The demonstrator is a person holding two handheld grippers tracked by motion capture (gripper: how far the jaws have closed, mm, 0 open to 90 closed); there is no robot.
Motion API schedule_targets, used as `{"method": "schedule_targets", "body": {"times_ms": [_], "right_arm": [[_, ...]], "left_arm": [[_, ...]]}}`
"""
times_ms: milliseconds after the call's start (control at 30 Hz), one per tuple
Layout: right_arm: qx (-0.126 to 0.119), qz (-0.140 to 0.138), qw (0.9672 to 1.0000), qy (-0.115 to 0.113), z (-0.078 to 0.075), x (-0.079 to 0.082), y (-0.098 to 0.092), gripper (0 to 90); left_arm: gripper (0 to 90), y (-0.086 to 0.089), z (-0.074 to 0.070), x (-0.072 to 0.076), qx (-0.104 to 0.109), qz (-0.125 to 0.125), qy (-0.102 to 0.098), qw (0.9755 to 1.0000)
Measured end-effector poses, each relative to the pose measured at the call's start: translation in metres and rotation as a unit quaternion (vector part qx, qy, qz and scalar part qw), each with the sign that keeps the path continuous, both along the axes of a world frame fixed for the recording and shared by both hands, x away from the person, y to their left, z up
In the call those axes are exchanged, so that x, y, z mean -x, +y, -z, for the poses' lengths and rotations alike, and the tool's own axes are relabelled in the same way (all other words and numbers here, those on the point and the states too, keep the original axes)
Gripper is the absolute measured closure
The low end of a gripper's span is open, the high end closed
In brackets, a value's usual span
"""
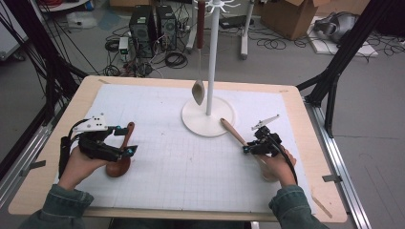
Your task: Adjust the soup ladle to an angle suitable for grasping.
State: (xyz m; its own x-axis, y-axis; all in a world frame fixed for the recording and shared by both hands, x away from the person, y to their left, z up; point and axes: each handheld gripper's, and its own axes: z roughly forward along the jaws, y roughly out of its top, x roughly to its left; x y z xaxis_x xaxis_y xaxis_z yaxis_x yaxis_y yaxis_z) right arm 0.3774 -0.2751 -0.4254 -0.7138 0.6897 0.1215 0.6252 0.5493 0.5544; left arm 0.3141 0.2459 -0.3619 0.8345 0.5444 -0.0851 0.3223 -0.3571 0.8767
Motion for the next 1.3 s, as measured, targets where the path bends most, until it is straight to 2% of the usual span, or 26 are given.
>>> {"method": "schedule_targets", "body": {"times_ms": [367,867,1300], "right_arm": [[-0.013,-0.018,0.9997,0.009,-0.004,0.006,0.004,77.1],[-0.023,-0.028,0.9993,-0.01,-0.013,0.015,0.004,77.9],[-0.058,-0.04,0.9972,-0.025,-0.023,0.022,0.005,78.0]], "left_arm": [[22.1,-0.001,0.0,0.0,0.0,0.001,0.0,1.0],[22.1,-0.001,-0.001,0.0,0.001,0.002,-0.002,1.0],[22.1,-0.001,-0.001,0.0,0.001,0.003,-0.002,1.0]]}}
